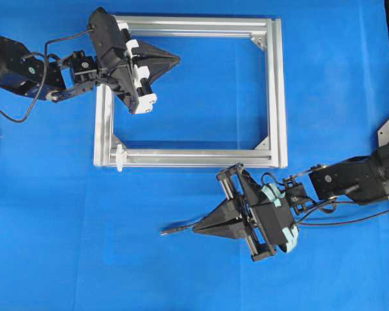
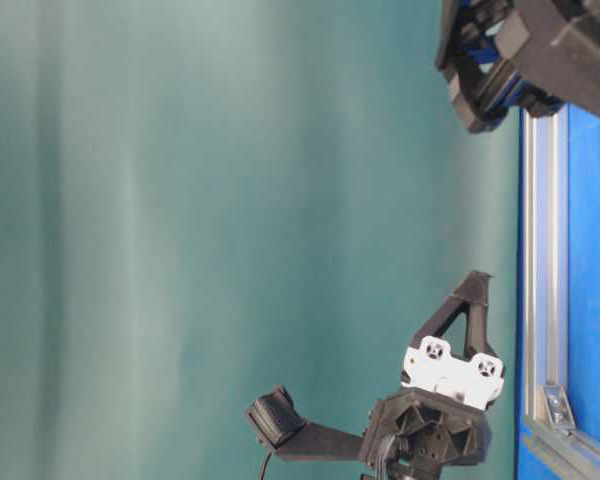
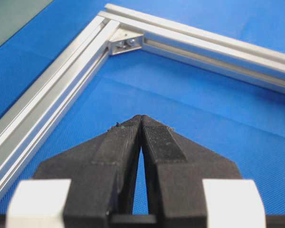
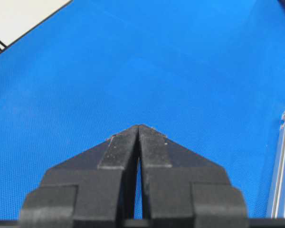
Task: Insert the wire through the string loop located on the left side.
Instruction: 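Lower the right gripper onto the black USB cable near its plug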
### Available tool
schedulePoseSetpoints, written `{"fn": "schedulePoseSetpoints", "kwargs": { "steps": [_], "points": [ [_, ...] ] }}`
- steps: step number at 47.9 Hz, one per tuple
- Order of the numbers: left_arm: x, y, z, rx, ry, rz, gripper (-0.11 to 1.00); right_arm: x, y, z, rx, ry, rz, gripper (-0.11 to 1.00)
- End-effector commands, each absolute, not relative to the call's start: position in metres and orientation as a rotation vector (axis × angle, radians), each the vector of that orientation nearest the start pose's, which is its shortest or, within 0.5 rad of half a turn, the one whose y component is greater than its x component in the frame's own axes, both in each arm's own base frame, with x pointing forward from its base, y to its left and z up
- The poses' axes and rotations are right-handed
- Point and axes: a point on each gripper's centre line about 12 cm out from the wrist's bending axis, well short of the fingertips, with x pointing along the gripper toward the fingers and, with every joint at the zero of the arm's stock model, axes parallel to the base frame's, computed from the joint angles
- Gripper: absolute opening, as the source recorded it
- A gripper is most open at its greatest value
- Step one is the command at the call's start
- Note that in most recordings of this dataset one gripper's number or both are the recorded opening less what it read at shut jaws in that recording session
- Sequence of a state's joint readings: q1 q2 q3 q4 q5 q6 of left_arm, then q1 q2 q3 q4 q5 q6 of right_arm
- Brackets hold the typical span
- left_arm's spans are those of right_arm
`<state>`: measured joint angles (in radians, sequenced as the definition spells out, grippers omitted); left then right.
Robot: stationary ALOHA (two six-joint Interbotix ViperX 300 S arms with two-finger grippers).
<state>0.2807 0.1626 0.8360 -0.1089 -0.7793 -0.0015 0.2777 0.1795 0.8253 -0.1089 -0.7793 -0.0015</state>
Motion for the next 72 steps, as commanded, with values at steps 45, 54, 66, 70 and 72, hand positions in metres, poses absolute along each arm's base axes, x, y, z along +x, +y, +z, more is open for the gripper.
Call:
{"fn": "schedulePoseSetpoints", "kwargs": {
  "steps": [45,54,66,70,72],
  "points": [
    [0.366,0.110,0.148,-0.094,0.180,0.341,0.00,0.369,0.108,0.150,0.027,0.233,0.308,0.92],
    [0.366,0.110,0.150,-0.093,0.175,0.341,0.00,0.370,0.106,0.146,0.044,0.248,0.286,0.90],
    [0.365,0.110,0.149,-0.093,0.178,0.342,0.00,0.377,0.106,0.114,0.054,0.319,0.260,0.90],
    [0.365,0.110,0.149,-0.094,0.180,0.341,0.00,0.380,0.106,0.105,0.053,0.338,0.257,0.90],
    [0.365,0.110,0.149,-0.094,0.180,0.341,0.00,0.382,0.107,0.101,0.054,0.346,0.254,0.90]
  ]
}}
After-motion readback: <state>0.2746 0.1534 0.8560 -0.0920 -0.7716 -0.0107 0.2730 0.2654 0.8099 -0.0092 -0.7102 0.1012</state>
